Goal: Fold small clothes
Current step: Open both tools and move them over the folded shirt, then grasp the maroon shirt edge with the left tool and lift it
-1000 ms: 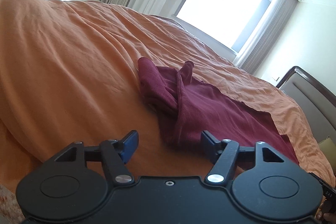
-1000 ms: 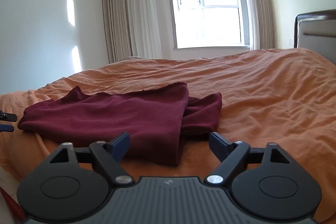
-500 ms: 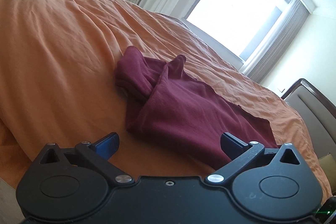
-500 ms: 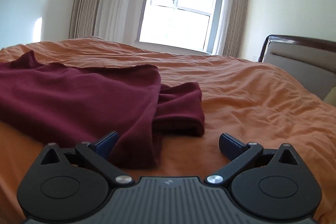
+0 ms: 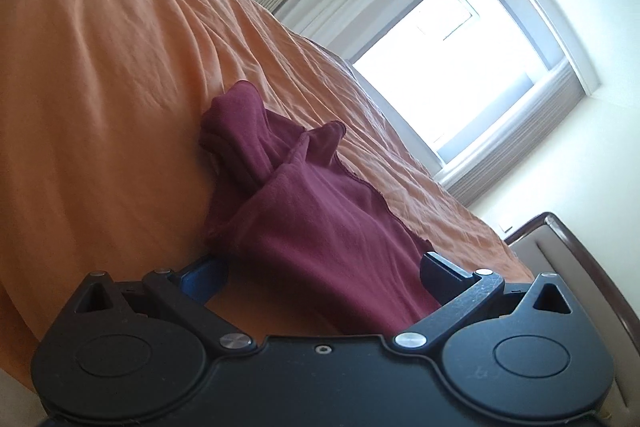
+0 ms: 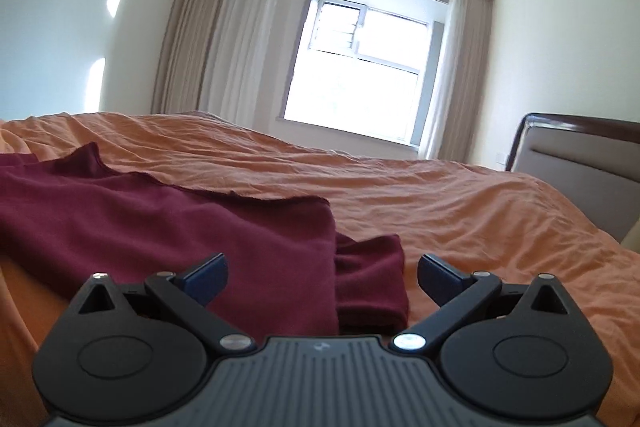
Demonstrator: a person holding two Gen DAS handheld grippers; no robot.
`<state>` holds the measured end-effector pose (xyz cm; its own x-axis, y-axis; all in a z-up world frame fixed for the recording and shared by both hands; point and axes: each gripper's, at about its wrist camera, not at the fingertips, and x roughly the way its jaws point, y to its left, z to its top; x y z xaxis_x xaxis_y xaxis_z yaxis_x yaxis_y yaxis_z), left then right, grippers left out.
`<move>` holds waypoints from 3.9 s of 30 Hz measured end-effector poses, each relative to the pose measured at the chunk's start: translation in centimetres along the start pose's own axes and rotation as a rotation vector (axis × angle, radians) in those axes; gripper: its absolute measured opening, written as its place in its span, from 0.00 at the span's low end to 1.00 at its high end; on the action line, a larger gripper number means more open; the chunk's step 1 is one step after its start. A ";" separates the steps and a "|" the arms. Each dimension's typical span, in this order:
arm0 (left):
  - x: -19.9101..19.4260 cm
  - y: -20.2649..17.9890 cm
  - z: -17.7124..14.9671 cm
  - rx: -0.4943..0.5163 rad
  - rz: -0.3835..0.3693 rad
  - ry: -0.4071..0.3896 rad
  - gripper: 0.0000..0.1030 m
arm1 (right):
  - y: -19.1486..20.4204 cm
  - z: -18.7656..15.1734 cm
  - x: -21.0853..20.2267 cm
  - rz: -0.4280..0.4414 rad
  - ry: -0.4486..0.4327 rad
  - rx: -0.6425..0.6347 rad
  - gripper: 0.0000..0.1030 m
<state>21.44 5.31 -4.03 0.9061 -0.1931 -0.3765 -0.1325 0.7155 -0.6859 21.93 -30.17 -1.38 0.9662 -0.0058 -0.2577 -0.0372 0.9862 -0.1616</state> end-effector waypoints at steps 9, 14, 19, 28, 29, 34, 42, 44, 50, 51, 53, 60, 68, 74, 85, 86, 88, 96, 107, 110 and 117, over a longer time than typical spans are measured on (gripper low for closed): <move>0.7 1.1 0.3 -0.046 -0.024 -0.018 0.99 | 5.6 4.5 10.4 0.144 0.164 -0.138 1.00; 0.9 1.4 0.4 -0.051 -0.035 -0.017 0.99 | 8.1 6.5 15.6 0.197 0.162 -0.183 1.00; 1.1 1.1 0.3 -0.011 -0.023 -0.006 0.99 | 9.7 6.9 20.0 0.172 0.169 -0.301 1.00; 1.4 0.6 -0.1 0.034 0.000 -0.009 0.99 | 9.8 4.9 17.5 0.229 0.152 -0.318 1.00; 1.4 0.6 -0.1 0.033 0.001 -0.010 0.99 | 9.9 4.7 16.6 0.230 0.139 -0.327 1.00; 1.6 0.4 -0.2 0.047 0.006 -0.006 0.99 | 9.8 3.8 12.3 0.220 0.097 -0.358 1.00; 1.5 0.3 -0.5 0.067 0.011 -0.013 0.99 | 8.4 1.2 6.4 0.166 0.059 -0.239 1.00; 1.6 0.0 -0.8 0.089 0.024 -0.018 0.99 | 8.0 0.3 5.1 0.146 0.049 -0.197 1.00; 1.9 -0.9 -1.3 0.111 0.082 -0.023 0.99 | 8.2 -2.6 3.8 0.110 0.029 -0.138 1.00; 1.9 -0.9 -1.3 0.104 0.085 -0.020 0.99 | 8.2 -3.0 3.7 0.099 0.019 -0.124 1.00; 1.8 -0.6 -1.2 0.080 0.083 -0.018 0.99 | 8.3 -3.4 3.5 0.084 0.004 -0.103 1.00; 1.2 -0.1 -0.4 0.002 0.062 -0.013 0.99 | 8.6 -4.6 2.9 0.047 -0.053 -0.107 1.00; 0.4 -1.4 -0.4 0.031 0.057 -0.076 0.97 | 8.7 -4.8 2.9 0.048 -0.058 -0.098 1.00; 1.0 -2.1 0.2 0.053 0.060 -0.116 0.93 | 8.7 -4.8 3.0 0.052 -0.055 -0.096 1.00; 2.9 -1.6 1.0 -0.012 0.191 -0.141 0.77 | 9.0 -4.6 2.8 0.026 -0.054 -0.106 1.00; 3.0 -1.7 1.1 -0.025 0.196 -0.145 0.75 | 9.1 -4.5 2.8 0.014 -0.056 -0.114 1.00; 3.3 -1.8 1.3 -0.047 0.205 -0.159 0.70 | 9.3 -4.6 2.5 -0.004 -0.068 -0.121 1.00; 3.4 -2.3 1.5 -0.031 0.239 -0.208 0.17 | 8.3 -4.4 2.2 0.016 -0.071 -0.078 1.00; 5.1 -12.1 1.9 0.389 0.069 -0.180 0.14 | 5.9 -4.4 0.5 0.022 -0.088 -0.034 1.00; 6.1 -15.7 0.8 0.494 -0.014 -0.140 0.14 | 4.9 -4.7 -0.2 0.000 -0.094 -0.039 1.00; 8.4 -22.7 -4.2 0.646 -0.236 0.053 0.14 | 2.7 -6.0 -2.4 -0.070 -0.065 -0.069 1.00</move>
<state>30.40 -15.37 5.70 0.8580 -0.4139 -0.3042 0.3470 0.9037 -0.2509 17.96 -28.52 -6.92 0.9815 -0.0609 -0.1817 0.0152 0.9699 -0.2430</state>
